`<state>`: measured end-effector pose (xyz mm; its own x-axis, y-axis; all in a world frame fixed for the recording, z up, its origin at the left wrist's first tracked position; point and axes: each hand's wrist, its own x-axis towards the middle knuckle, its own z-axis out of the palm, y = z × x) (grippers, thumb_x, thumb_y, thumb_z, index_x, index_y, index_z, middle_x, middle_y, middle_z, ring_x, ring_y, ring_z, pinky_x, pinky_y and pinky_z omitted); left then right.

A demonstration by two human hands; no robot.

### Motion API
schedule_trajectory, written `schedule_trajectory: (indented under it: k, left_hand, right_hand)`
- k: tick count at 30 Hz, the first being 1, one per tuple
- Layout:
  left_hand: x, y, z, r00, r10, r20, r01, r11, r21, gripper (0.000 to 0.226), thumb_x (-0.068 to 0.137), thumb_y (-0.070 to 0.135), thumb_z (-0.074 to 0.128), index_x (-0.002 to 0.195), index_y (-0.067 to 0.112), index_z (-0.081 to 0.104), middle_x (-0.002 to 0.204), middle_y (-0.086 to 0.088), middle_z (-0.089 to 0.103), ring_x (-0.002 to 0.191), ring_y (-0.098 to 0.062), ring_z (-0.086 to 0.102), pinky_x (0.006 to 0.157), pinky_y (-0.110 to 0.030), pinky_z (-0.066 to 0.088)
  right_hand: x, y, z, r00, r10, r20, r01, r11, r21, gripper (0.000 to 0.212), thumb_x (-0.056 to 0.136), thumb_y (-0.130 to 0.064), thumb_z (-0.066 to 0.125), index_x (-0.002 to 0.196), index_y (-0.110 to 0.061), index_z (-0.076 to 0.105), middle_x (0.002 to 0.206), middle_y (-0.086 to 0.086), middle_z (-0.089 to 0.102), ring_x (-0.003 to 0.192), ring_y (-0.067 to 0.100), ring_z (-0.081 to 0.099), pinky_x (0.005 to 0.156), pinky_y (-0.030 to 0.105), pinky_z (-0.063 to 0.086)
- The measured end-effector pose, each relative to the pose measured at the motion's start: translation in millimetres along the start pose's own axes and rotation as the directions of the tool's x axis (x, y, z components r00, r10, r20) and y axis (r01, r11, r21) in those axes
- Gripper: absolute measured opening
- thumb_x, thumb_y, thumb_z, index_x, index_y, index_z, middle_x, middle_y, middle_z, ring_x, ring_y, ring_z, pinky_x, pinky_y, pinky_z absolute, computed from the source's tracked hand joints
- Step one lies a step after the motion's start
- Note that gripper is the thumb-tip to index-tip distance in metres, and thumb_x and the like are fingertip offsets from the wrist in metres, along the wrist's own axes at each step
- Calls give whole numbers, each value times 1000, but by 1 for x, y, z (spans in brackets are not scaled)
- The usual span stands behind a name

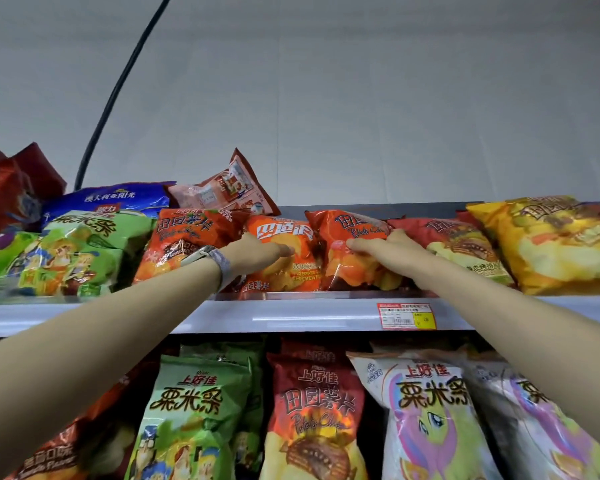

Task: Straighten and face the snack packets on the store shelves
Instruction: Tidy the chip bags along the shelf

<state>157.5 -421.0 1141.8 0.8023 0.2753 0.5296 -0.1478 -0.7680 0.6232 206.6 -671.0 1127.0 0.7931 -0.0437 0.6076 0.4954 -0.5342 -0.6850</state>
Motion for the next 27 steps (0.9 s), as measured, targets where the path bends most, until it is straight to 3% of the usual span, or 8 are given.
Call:
schedule_trajectory:
  k: [2, 5, 12, 16, 18, 21, 24, 27]
  left_hand:
    - [4, 2, 5, 999, -33, 18, 35, 995, -92, 104, 89, 61, 73, 164, 7, 25, 162, -11, 43, 144, -34, 47, 118, -44, 39]
    - [9, 2, 9, 998, -54, 43, 60, 986, -154, 120, 72, 72, 79, 163, 12, 29, 161, -8, 45, 140, -34, 51, 118, -45, 41]
    - [20, -1, 15, 997, -74, -1, 70, 957, -282, 113, 80, 60, 82, 162, 7, 26, 158, -13, 47, 138, -35, 53, 110, -45, 45]
    - [31, -12, 18, 997, -65, 28, 71, 936, -346, 154, 30, 76, 97, 158, 13, 37, 140, -10, 64, 116, -33, 70, 102, -49, 57]
    - [36, -15, 20, 998, -58, 9, 57, 935, -351, 162, 18, 75, 97, 156, 13, 39, 139, -10, 65, 113, -34, 71, 100, -52, 59]
    - [30, -5, 20, 998, -46, -37, 31, 938, -346, 153, 35, 67, 99, 159, 10, 30, 146, -13, 58, 122, -38, 65, 104, -55, 56]
    - [39, -4, 18, 996, -15, -86, -17, 932, -362, 170, 4, 76, 93, 153, 11, 41, 135, -10, 66, 113, -37, 70, 99, -55, 58]
    - [53, -6, 11, 985, 52, -167, -122, 888, -443, 153, 14, 76, 96, 147, 17, 48, 129, -4, 70, 108, -33, 73, 96, -52, 60]
  right_hand:
    - [4, 6, 2, 996, 15, 90, -23, 995, 95, 90, 62, -78, 81, 126, -18, 66, 114, 2, 74, 97, 21, 71, 75, 32, 57]
    - [3, 7, 0, 991, -39, 131, 23, 992, 125, 62, 68, -67, 86, 106, -22, 67, 102, -2, 73, 92, 17, 69, 73, 29, 54]
    - [2, 5, 0, 992, -124, -35, 129, 947, 294, 90, 50, -55, 99, 125, -27, 57, 113, -9, 68, 106, 15, 65, 99, 39, 54]
    - [2, 0, -8, 986, -135, -99, 165, 884, 437, 118, 36, -62, 99, 139, -26, 53, 121, -7, 71, 104, 16, 70, 93, 43, 60]
    - [-1, -2, -16, 980, -130, -151, 188, 855, 484, 121, 41, -62, 98, 144, -25, 48, 125, -7, 68, 105, 15, 69, 91, 42, 60]
    - [-2, -2, -32, 960, -119, -252, 237, 823, 516, 113, 56, -53, 98, 148, -28, 38, 124, -10, 64, 106, 12, 65, 89, 35, 56]
    - [-1, -2, -45, 928, -84, -363, 279, 802, 528, 114, 59, -52, 97, 151, -30, 33, 126, -9, 64, 111, 15, 65, 98, 39, 55]
    - [2, 2, -52, 889, -37, -457, 301, 798, 522, 116, 59, -55, 94, 152, -31, 29, 131, -6, 63, 118, 20, 63, 103, 43, 53]
